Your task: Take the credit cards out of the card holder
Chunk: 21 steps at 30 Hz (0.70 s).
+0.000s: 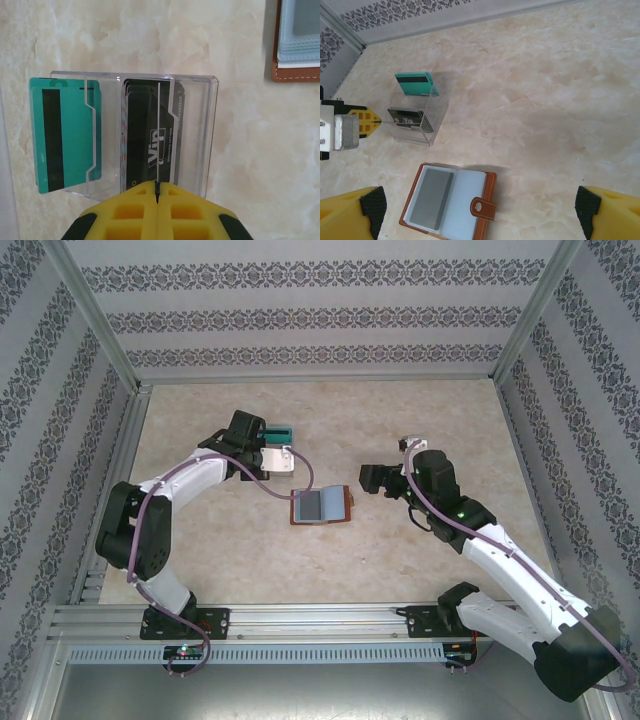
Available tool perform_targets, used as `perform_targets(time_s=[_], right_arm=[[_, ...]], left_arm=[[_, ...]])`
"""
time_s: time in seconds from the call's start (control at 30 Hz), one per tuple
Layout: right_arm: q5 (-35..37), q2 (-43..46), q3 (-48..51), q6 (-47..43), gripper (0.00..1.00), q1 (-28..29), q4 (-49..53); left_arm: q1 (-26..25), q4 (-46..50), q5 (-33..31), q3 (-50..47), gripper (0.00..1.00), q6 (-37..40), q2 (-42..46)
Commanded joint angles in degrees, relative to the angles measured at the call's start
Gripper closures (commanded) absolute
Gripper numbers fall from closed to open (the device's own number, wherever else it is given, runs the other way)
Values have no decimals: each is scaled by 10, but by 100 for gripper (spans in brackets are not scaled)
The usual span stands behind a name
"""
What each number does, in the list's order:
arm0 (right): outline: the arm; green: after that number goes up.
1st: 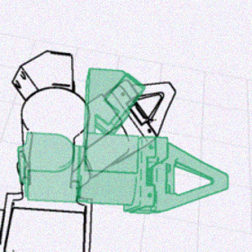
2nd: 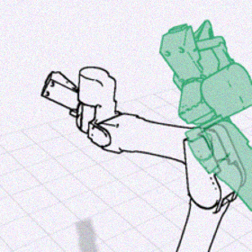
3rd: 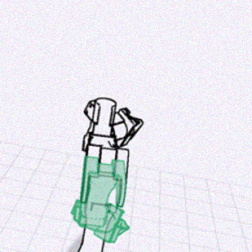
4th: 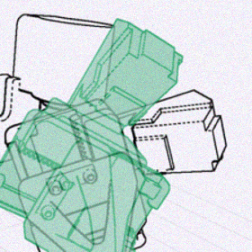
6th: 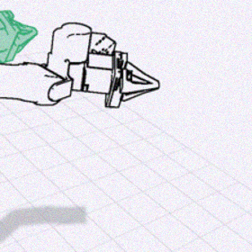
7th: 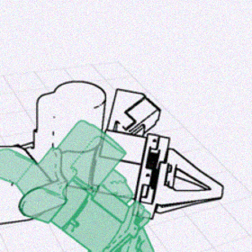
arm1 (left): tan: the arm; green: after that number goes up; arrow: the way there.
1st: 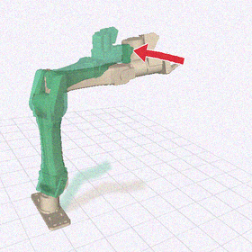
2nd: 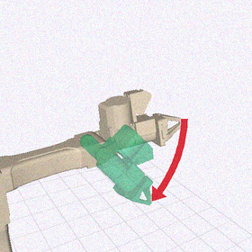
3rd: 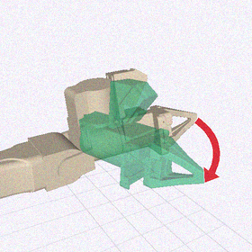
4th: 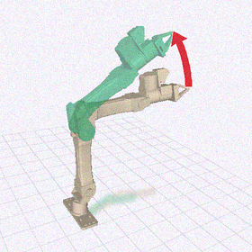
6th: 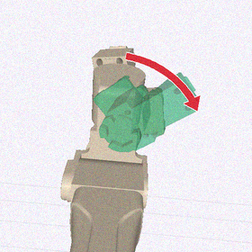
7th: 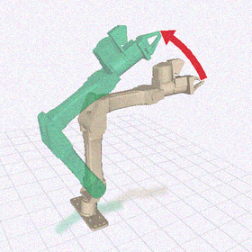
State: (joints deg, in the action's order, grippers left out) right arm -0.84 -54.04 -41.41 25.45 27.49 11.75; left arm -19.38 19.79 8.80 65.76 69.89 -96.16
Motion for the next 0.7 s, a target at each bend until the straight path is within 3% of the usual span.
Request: perform_targets(time_s=[0.0, 0.67], right_arm=[[11, -3, -16, -9, 2, -3, -5], [15, -14, -17, -9, 2, -4, -5]], left_arm=[[8, -6, 16, 19, 100, 2, -14], [15, -32, -11, 25, 100, -11, -64]])
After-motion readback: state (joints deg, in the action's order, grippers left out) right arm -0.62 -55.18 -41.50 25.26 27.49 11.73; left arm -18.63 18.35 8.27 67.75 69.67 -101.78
